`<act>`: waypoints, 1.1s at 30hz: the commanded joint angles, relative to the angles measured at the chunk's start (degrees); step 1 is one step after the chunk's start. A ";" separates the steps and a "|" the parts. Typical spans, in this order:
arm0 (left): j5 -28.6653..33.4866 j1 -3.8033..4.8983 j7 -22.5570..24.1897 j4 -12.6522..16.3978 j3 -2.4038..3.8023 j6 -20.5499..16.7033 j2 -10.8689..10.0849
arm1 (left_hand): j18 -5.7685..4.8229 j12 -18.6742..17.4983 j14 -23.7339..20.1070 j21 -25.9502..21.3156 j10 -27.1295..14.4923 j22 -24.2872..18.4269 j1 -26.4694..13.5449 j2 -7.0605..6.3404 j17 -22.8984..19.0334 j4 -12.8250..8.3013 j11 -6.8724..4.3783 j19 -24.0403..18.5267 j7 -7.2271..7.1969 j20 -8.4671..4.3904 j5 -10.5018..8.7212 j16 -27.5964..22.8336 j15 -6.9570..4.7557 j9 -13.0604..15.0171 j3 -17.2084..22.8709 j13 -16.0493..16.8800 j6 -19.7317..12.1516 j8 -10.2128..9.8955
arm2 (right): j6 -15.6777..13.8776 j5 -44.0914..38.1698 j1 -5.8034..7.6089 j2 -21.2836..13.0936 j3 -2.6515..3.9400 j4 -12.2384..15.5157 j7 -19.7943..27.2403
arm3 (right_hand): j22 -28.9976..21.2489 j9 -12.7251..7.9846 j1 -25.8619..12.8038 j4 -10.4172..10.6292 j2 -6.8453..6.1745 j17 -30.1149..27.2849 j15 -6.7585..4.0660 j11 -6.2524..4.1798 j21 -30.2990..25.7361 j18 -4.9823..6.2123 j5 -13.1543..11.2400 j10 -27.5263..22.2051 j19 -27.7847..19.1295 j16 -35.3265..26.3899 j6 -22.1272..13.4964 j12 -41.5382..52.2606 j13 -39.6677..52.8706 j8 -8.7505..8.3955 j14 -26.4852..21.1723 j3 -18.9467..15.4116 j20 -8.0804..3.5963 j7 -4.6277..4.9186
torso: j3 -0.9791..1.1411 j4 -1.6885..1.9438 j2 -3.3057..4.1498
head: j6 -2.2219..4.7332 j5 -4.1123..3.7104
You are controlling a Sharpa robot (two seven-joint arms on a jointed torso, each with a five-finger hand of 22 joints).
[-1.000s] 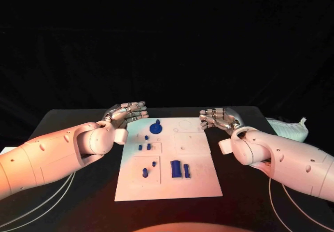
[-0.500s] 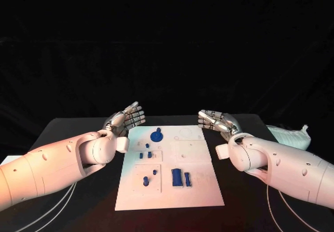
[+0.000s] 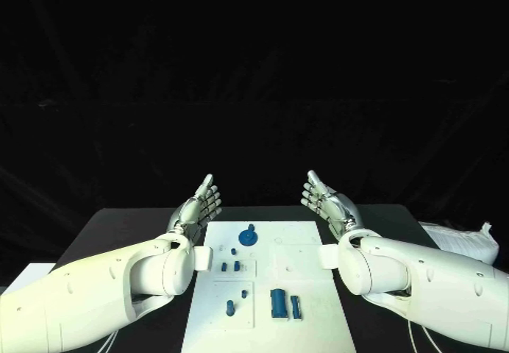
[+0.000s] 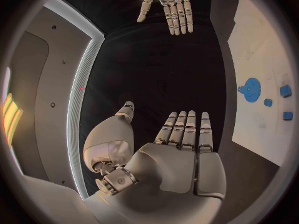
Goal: Assemble the parts on the task board
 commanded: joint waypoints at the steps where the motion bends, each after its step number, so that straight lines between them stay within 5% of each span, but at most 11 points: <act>1: -4.28 -0.17 3.77 1.38 0.15 -9.16 0.00 | -4.78 -1.05 -6.52 -0.42 -7.10 -4.18 -9.06 0.14 -0.31 -0.05 -0.72 -5.30 -1.36 -5.00 -0.60 -5.48 -0.40 -0.16 -2.66 -0.12 -6.65 -0.39 | -4.00 3.66 0.08 -0.07 -0.05 0.33 3.54 | -2.96 -1.09 -10.54 -0.54 -0.09 -3.48 -0.09 -0.49 -1.96 -3.44 -1.17 -7.53 -6.74 -0.83 -6.42 -0.38 -1.15 -0.40 -7.52 -0.02 -1.73 -2.04 | 0.16 0.29 -0.11 | 0.24 -0.01; 2: -4.58 -0.22 3.97 1.78 0.19 -9.96 -0.02 | -4.78 -1.05 -7.45 -0.42 -8.10 -4.78 -10.36 0.14 -0.31 -0.05 -0.72 -6.04 -1.36 -5.00 -0.60 -5.48 -0.40 -0.16 -3.01 -0.12 -7.59 -0.39 | -4.00 3.66 0.08 -0.07 -0.05 0.33 3.54 | -3.36 -1.09 -12.01 -0.54 -0.09 -3.48 -0.09 -0.49 -6.07 -3.44 -1.17 -8.58 -7.69 -0.83 -7.29 -0.38 -1.15 -0.40 -8.55 -0.02 -1.73 -2.04 | 0.16 0.29 -0.11 | 0.24 -0.01; 9: -4.89 -0.28 4.19 2.20 0.22 -10.80 -0.03 | -4.78 -1.05 -10.50 -0.42 -11.42 -6.72 -14.58 0.14 -0.31 -0.05 -0.72 -8.44 -1.36 -5.00 -0.60 -5.48 -0.40 -0.16 -4.19 -0.12 -10.69 -0.39 | -4.00 3.66 0.08 -0.07 -0.05 0.33 3.54 | -4.73 -1.09 -16.91 -0.54 -0.09 -3.48 -0.09 -0.49 -6.07 -3.44 -1.17 -12.09 -10.82 -0.83 -10.30 -0.38 -1.15 -0.40 -12.04 -0.02 -1.73 -2.04 | 0.16 0.29 -0.11 | 0.24 -0.01; 10: -4.89 -0.28 4.19 2.20 0.22 -10.80 -0.03 | -4.78 -1.05 -11.13 -0.42 -12.09 -7.13 -15.44 0.14 -0.31 -0.05 -0.72 -9.00 -1.36 -5.00 -0.60 -5.48 -0.40 -0.16 -8.26 -0.12 -11.32 -0.39 | -4.00 3.66 0.08 -0.07 -0.05 0.33 3.54 | -5.03 -1.09 -17.94 -0.54 -0.09 -3.48 -0.09 -0.49 -6.07 -3.44 -1.17 -12.80 -11.46 -0.83 -10.93 -0.38 -1.15 -0.40 -12.77 -0.02 -1.73 -2.04 | 0.16 0.29 -0.11 | 0.24 -0.01; 12: -4.89 -0.28 4.19 2.20 0.22 -10.80 -0.03 | -4.78 -1.05 -11.82 -0.42 -12.86 -7.57 -16.43 0.14 -0.31 -0.05 -0.72 -9.55 -1.36 -5.00 -0.60 -5.48 -0.40 -0.16 -8.26 -0.12 -12.05 -0.39 | -4.00 3.66 0.08 -0.07 -0.05 0.33 3.54 | -9.25 -1.09 -19.09 -0.54 -0.09 -3.48 -0.09 -0.49 -6.07 -3.44 -1.17 -13.64 -12.24 -0.83 -11.63 -0.38 -1.15 -0.40 -13.62 -0.02 -1.73 -2.04 | 0.16 0.29 -0.11 | 0.24 -0.01; 20: -4.89 -0.28 4.19 2.20 0.22 -10.80 -0.03 | -4.78 -1.05 -14.13 -0.42 -15.37 -9.05 -19.59 0.14 -0.31 -0.05 -0.72 -11.43 -1.36 -5.00 -0.60 -5.48 -0.40 -0.16 -8.26 -0.12 -14.42 -0.39 | -4.00 3.66 0.08 -0.07 -0.05 0.33 3.54 | -9.25 -1.09 -22.76 -0.54 -0.09 -3.48 -0.09 -0.49 -6.07 -3.44 -1.17 -16.30 -14.60 -0.83 -13.88 -0.38 -1.15 -0.40 -16.24 -0.02 -1.73 -2.04 | 0.16 0.29 -0.11 | 0.24 -0.01; 21: -4.89 -0.28 4.19 2.20 0.22 -10.80 -0.03 | -4.78 -1.05 -14.39 -0.42 -15.67 -13.09 -19.99 0.14 -0.31 -0.05 -0.72 -11.59 -1.36 -5.00 -0.60 -5.48 -0.40 -0.16 -8.26 -0.12 -14.65 -0.39 | -4.00 3.66 0.08 -0.07 -0.05 0.33 3.54 | -9.25 -1.09 -23.19 -0.54 -0.09 -3.48 -0.09 -0.49 -6.07 -3.44 -1.17 -16.57 -14.82 -0.83 -14.13 -0.38 -1.15 -0.40 -16.51 -0.02 -1.73 -2.04 | 0.16 0.29 -0.11 | 0.24 -0.01; 31: -4.89 -0.28 4.19 2.20 0.22 -10.80 -0.03 | -4.78 -1.05 -16.18 -0.42 -17.78 -13.09 -22.67 0.14 -0.31 -0.05 -0.72 -16.65 -1.36 -5.00 -0.60 -5.48 -0.40 -0.16 -8.26 -0.12 -16.65 -0.39 | -4.00 3.66 0.08 -0.07 -0.05 0.33 3.54 | -9.25 -1.09 -26.49 -0.54 -0.09 -3.48 -0.09 -0.49 -6.07 -3.44 -1.17 -18.88 -16.83 -0.83 -16.02 -0.38 -1.15 -0.40 -18.83 -0.02 -1.73 -2.04 | 0.16 0.29 -0.11 | 0.24 -0.01; 32: -4.89 -0.28 4.19 2.20 0.22 -10.80 -0.03 | -4.78 -1.05 -20.43 -0.42 -18.00 -13.09 -22.76 0.14 -0.31 -0.05 -0.72 -16.65 -1.36 -5.00 -0.60 -5.48 -0.40 -0.16 -8.26 -0.12 -16.76 -0.39 | -4.00 3.66 0.08 -0.07 -0.05 0.33 3.54 | -9.25 -1.09 -27.70 -0.54 -0.09 -3.48 -0.09 -0.49 -6.07 -3.44 -1.17 -23.62 -21.13 -0.83 -20.10 -0.38 -1.15 -0.40 -23.54 -0.02 -1.73 -2.04 | 0.16 0.29 -0.11 | 0.24 -0.01; 33: -4.89 -0.28 4.19 2.20 0.22 -10.80 -0.03 | -4.78 -1.05 -20.43 -0.42 -18.00 -13.09 -23.12 0.14 -0.31 -0.05 -0.72 -16.65 -1.36 -5.00 -0.60 -5.48 -0.40 -0.16 -8.26 -0.12 -16.80 -0.39 | -4.00 3.66 0.08 -0.07 -0.05 0.33 3.54 | -9.25 -1.09 -28.66 -0.54 -0.09 -3.48 -0.09 -0.49 -6.07 -3.44 -1.17 -23.62 -21.13 -0.83 -20.10 -0.38 -1.15 -0.40 -23.54 -0.02 -1.73 -2.04 | 0.16 0.29 -0.11 | 0.24 -0.01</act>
